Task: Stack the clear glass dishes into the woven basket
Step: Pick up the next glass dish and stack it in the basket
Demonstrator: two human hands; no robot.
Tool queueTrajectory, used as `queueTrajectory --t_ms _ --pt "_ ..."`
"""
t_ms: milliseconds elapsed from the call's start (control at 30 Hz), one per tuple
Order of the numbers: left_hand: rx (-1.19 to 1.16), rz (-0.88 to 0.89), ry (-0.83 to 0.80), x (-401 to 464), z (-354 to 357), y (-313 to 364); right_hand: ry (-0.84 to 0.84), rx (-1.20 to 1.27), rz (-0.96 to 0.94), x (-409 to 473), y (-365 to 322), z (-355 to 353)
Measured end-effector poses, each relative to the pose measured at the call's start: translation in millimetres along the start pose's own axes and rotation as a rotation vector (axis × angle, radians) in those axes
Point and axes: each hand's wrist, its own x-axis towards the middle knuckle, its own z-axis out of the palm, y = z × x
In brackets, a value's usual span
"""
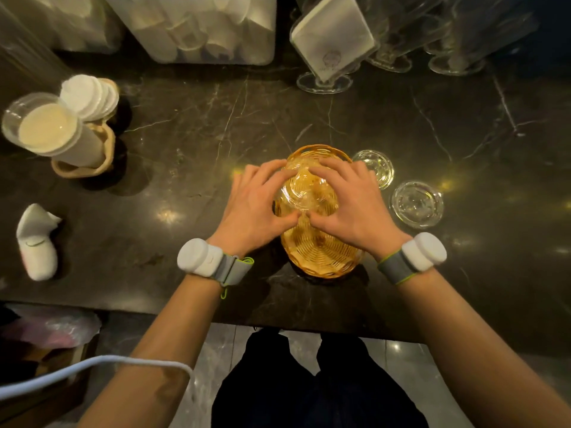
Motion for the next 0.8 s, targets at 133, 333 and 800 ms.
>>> queueTrajectory --t_ms 133,333,800 --pt "0.013 0.033 -0.045 3.7 8.3 12.7 -0.016 -0.017 0.038 -11.2 12.4 -2.6" --pt "0.02 0.038 -0.082 1.0 16.9 19.7 -0.073 -0.038 0.062 -19.8 20.5 -1.1" --pt "0.04 0.019 -0.13 -12.4 30.9 17.1 -0.152 -0.103 0.056 -26.3 23.9 11.1"
